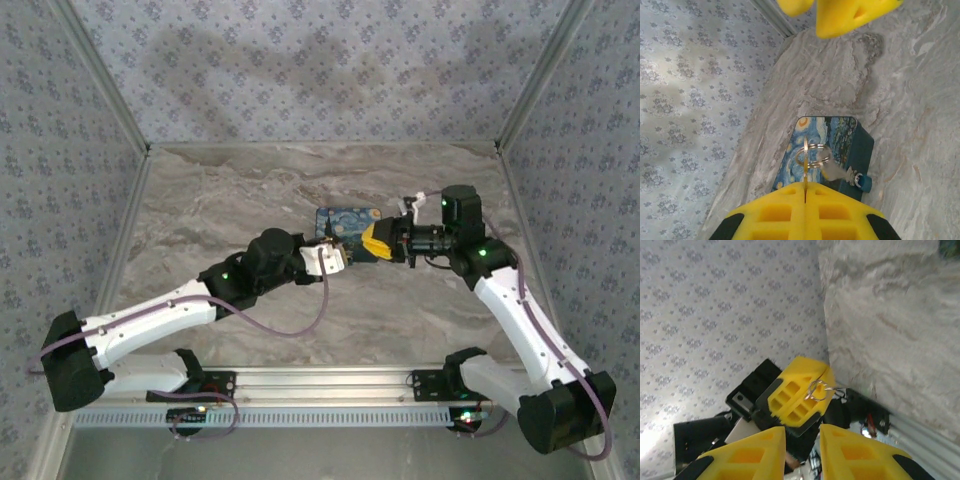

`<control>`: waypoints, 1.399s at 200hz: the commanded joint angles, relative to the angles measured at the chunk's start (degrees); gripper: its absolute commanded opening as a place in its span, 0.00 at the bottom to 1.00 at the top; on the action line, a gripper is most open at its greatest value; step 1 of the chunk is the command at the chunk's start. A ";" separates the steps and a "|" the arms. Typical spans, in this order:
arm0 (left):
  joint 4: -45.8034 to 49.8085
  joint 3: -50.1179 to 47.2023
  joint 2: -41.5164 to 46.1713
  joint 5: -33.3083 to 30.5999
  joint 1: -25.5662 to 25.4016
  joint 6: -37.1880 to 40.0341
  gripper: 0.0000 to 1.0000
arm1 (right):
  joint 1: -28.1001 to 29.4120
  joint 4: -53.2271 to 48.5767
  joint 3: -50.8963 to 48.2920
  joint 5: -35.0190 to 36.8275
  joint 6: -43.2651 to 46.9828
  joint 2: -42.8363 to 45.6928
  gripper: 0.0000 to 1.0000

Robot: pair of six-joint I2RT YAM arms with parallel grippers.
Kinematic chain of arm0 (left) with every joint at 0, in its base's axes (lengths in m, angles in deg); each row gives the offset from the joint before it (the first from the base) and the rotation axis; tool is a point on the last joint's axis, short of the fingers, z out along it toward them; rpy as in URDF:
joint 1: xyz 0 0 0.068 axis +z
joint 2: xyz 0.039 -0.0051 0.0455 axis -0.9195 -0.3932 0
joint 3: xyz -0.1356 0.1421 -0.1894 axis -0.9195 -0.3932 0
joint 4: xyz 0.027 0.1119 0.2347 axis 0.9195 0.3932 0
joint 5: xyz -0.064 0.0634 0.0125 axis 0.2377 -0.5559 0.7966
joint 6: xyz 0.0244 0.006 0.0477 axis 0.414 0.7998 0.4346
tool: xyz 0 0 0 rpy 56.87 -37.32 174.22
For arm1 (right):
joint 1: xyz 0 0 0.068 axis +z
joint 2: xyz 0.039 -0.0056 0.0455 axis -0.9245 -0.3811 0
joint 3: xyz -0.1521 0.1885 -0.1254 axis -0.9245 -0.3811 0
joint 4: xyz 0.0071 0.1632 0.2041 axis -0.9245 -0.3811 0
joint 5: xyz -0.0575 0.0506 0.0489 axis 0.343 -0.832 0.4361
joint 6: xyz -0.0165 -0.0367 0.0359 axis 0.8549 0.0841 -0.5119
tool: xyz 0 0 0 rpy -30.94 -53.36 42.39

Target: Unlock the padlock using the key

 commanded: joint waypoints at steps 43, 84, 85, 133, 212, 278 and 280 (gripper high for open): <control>0.39 0.42 3.32 1.94 0.16 1.45 0.00 | 5.43 -1.49 2.81 -2.15 -4.46 -4.52 0.33; 0.73 0.33 3.37 2.43 -0.45 1.24 0.00 | 6.11 0.53 3.62 -1.71 -6.31 -6.02 0.34; 0.74 0.37 3.37 2.48 -0.49 1.27 0.00 | 6.13 0.50 3.60 -1.69 -6.36 -6.07 0.34; 0.22 -0.19 3.08 2.48 -1.07 1.30 0.00 | 6.03 2.81 4.25 -1.59 -8.94 -7.74 0.39; -0.49 -0.42 2.38 2.64 -1.24 1.20 0.00 | 7.94 2.91 5.77 -1.99 -9.51 -9.62 0.25; -1.86 -0.86 2.49 2.46 -1.42 0.96 0.00 | 8.68 3.42 5.09 -2.03 -9.98 -10.32 0.04; -1.89 -0.83 2.49 2.44 -1.49 0.96 0.00 | 8.72 3.43 5.07 -2.03 -10.00 -10.34 0.04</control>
